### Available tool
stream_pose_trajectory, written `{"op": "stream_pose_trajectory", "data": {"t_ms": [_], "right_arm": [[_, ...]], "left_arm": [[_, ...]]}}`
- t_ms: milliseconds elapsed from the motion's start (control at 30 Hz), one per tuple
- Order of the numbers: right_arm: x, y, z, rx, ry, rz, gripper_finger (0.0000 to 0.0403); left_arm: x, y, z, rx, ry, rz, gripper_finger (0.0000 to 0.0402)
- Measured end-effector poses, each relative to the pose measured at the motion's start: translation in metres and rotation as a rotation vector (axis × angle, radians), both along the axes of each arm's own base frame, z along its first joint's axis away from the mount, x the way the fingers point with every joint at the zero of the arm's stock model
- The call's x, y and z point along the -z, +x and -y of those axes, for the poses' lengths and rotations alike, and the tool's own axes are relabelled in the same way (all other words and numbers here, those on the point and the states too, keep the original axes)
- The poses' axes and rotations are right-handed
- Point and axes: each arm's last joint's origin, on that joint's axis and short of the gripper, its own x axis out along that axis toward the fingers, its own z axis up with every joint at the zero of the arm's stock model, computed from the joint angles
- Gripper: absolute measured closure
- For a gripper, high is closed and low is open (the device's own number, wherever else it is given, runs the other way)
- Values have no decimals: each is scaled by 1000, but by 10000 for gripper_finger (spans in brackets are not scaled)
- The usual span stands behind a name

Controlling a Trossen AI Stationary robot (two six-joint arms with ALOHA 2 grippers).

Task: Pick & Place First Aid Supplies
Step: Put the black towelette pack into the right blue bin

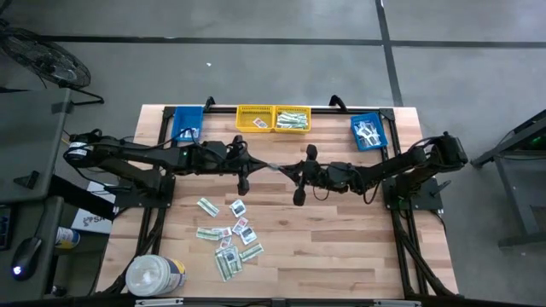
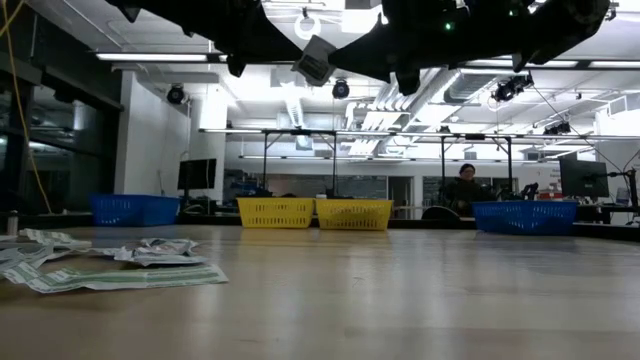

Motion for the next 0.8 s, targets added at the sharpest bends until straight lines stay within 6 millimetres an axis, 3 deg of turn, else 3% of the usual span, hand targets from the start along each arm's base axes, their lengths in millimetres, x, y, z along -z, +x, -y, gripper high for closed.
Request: {"op": "stream_pose_trajectory", "data": {"t_ms": [333,567,700,800], "right_arm": [[-2,0,0,13,-5,17,402],[-2,0,1,25,-4,15,402],[1,-2,3,103,-16,-38,402],[1,-7,6,178,-10,-86,403]], "left_arm": [[0,0,0,8,-1,1,390],[0,0,1,30,25,-5,279],[-6,-7,-2,-57,45,-2,213],[-14,-19,-5,-147,71,-7,191]]}}
